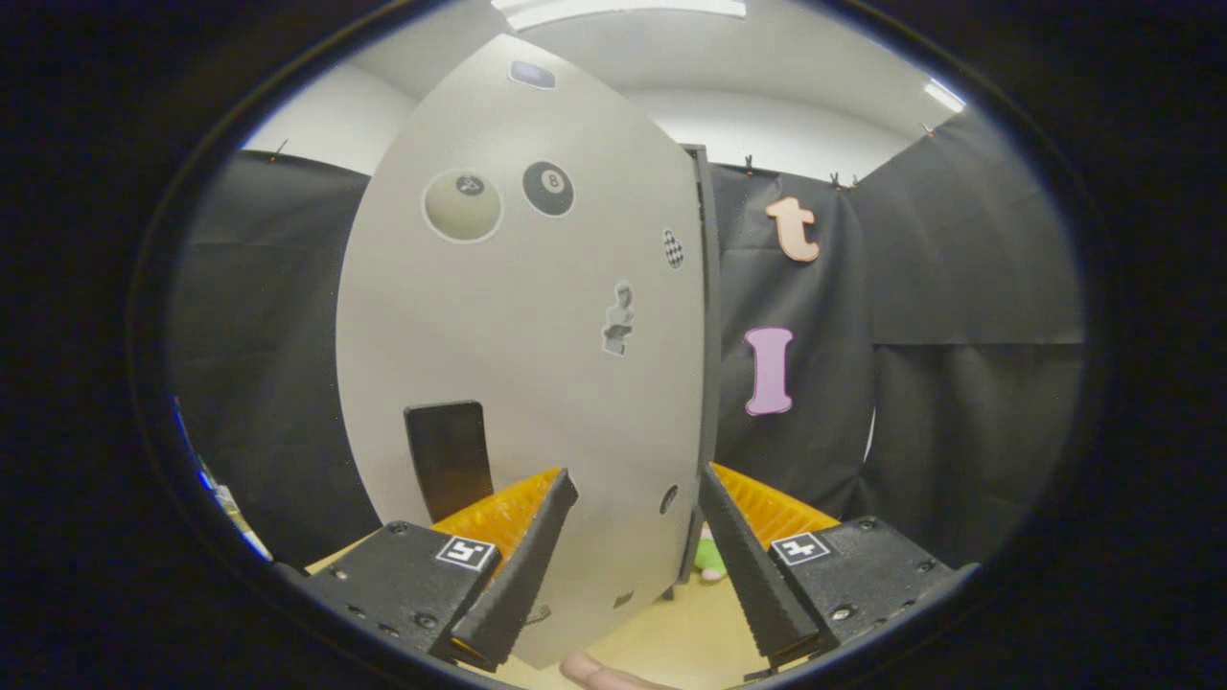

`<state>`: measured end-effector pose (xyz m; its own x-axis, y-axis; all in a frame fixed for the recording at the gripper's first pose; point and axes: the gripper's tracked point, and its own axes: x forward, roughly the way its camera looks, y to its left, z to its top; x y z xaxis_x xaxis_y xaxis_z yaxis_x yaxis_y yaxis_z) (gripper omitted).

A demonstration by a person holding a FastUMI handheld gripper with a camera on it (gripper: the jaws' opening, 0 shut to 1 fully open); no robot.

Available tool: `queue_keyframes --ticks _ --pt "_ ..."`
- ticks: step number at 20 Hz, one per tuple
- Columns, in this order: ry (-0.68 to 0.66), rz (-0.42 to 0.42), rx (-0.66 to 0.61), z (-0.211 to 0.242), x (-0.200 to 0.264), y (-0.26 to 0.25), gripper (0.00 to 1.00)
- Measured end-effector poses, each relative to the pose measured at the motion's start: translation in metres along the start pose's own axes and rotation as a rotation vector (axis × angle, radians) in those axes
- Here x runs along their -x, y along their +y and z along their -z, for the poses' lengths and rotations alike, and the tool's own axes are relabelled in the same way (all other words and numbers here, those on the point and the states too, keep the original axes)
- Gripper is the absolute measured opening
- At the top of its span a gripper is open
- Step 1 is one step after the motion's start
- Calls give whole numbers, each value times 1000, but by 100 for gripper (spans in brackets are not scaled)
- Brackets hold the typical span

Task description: Open the shoe cabinet door, grab the shoes and put them into the shoe cabinet, then close the shoe cabinet door.

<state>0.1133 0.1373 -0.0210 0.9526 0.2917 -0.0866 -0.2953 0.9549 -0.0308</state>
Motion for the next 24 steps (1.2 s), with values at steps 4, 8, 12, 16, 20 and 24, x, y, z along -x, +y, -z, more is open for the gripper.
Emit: queue_keyframes --ticks 4,8,12,16,20,24 --pt "-8 -66 1 12 -21 60 92" --pt "19 -100 -61 34 -24 100 96" --pt "8 -46 -26 50 -8 108 97" --pt "27 -29 23 77 23 99 97" --pt "55 1 -25 89 58 68 97" --pt "43 4 -64 74 84 56 97"
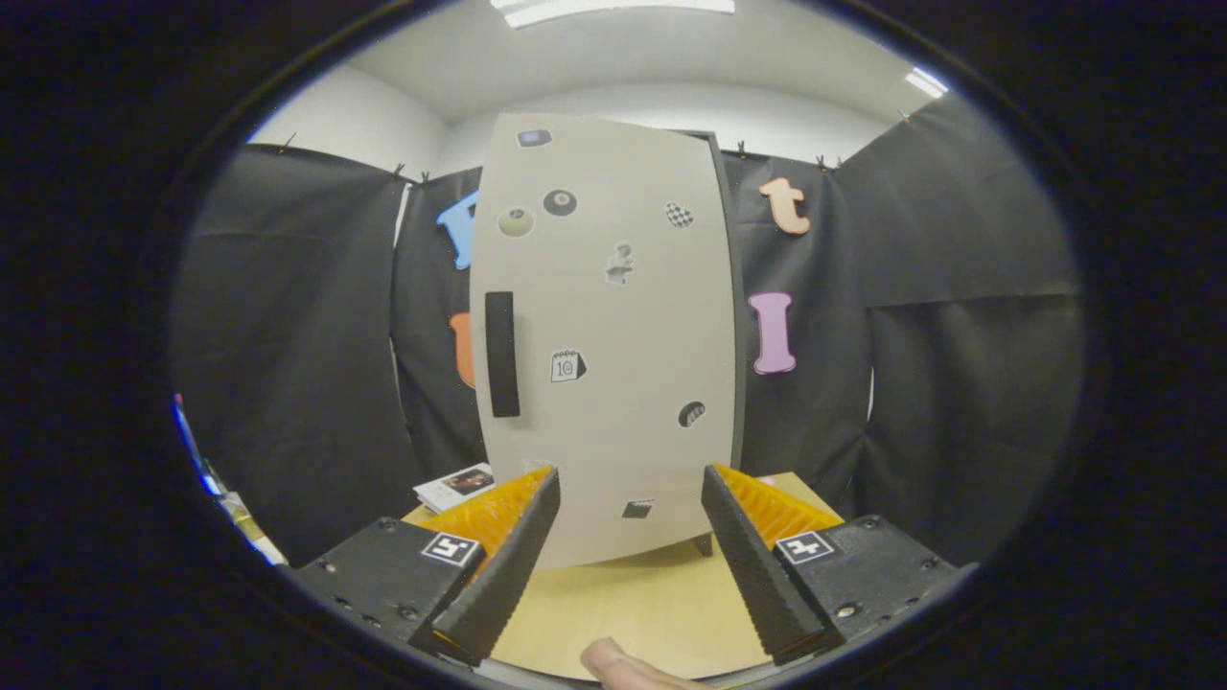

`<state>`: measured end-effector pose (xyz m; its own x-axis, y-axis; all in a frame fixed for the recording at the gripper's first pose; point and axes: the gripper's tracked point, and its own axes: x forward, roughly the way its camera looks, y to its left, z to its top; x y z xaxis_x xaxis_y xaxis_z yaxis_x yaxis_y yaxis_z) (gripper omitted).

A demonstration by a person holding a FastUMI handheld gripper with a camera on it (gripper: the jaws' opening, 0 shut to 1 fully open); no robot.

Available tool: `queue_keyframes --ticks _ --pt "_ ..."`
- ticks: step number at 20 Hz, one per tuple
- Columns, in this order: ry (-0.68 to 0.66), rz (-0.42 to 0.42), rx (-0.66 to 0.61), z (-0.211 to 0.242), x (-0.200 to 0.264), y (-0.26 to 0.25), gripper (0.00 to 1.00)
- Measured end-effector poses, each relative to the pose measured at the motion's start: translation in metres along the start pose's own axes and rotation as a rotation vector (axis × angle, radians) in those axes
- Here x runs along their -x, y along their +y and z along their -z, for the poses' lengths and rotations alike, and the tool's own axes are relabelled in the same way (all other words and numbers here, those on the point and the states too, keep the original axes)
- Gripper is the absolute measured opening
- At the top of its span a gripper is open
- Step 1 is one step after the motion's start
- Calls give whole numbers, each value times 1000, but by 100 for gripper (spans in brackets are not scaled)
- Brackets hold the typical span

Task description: Open the shoe cabinet door, grab the shoes and put them into the shoe cabinet, then close the shoe cabinet door.

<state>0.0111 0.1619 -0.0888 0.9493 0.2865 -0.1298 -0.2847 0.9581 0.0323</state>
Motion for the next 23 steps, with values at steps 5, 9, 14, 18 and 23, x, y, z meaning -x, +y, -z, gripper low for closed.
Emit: queue_keyframes --ticks 5,9,14,18,23 --pt "-71 -30 71 -11 50 -4 98" --pt "-165 -56 9 -4 94 -19 98" --pt "-175 -30 -25 13 102 -41 97" --pt "-120 -2 -38 30 86 -52 97" --pt "-112 -15 -20 33 85 -54 97"
